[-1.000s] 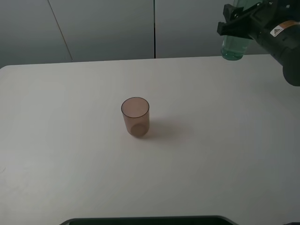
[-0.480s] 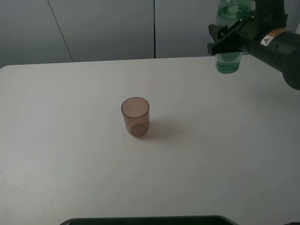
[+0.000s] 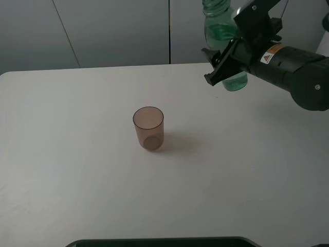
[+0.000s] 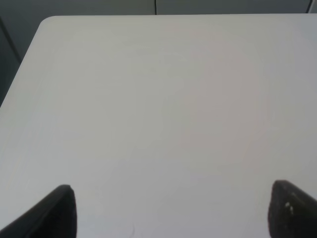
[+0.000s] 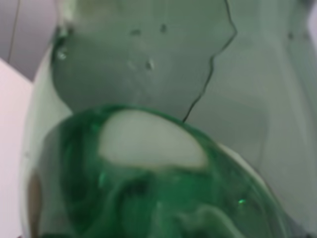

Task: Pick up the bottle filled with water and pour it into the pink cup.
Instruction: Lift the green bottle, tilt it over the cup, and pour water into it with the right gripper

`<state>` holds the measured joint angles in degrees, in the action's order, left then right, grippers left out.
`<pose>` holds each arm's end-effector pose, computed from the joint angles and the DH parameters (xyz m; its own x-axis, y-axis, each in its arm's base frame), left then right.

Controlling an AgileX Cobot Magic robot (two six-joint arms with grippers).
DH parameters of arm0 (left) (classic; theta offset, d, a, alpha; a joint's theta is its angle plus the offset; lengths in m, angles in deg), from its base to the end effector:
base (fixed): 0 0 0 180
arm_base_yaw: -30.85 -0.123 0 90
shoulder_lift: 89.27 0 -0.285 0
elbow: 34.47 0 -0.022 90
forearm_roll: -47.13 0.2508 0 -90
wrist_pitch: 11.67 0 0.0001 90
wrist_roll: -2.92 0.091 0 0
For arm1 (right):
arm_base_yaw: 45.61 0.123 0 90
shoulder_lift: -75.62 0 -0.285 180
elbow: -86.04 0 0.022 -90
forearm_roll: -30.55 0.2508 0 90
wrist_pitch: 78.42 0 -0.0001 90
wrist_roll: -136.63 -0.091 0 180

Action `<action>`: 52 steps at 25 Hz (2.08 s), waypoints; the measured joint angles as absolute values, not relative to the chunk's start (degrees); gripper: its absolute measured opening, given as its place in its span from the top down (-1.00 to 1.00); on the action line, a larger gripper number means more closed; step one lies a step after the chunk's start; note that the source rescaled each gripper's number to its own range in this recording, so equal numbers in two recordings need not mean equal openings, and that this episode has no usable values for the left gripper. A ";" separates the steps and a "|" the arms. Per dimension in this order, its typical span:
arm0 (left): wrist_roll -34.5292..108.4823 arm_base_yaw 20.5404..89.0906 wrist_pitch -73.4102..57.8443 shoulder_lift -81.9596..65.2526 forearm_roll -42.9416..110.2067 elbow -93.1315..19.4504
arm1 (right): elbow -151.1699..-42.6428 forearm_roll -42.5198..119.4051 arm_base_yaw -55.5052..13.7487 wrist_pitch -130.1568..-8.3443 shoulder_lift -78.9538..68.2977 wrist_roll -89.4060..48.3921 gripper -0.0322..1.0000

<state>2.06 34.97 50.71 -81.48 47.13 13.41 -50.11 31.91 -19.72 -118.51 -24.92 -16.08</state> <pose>-0.0074 0.0005 0.2784 -0.4701 0.0188 -0.8824 0.0648 0.9978 -0.0132 0.2743 0.1316 0.1895 -0.0122 -0.4975 -0.8674 -0.4780 0.7648 -0.4319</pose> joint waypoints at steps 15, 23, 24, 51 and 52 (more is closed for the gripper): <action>2.06 34.97 50.71 -81.48 47.13 13.41 | -49.59 43.72 -14.34 -118.42 -27.34 10.56 0.94; 2.06 34.97 50.71 -81.48 47.13 13.41 | -49.59 44.21 -14.34 -119.20 -29.60 16.94 0.94; 2.06 34.97 50.71 -81.48 47.13 13.41 | -49.59 44.74 -14.34 -119.63 -30.00 17.94 0.94; 1.80 34.97 50.71 -81.48 47.54 13.41 | -49.91 50.59 -8.74 -122.21 -32.53 40.24 0.94; 1.80 34.97 50.71 -81.48 47.54 13.41 | -49.91 50.94 -8.35 -122.21 -32.53 40.46 0.94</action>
<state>1.80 34.97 50.71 -81.48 47.54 13.41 -49.91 50.94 -8.35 -122.21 -32.53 40.46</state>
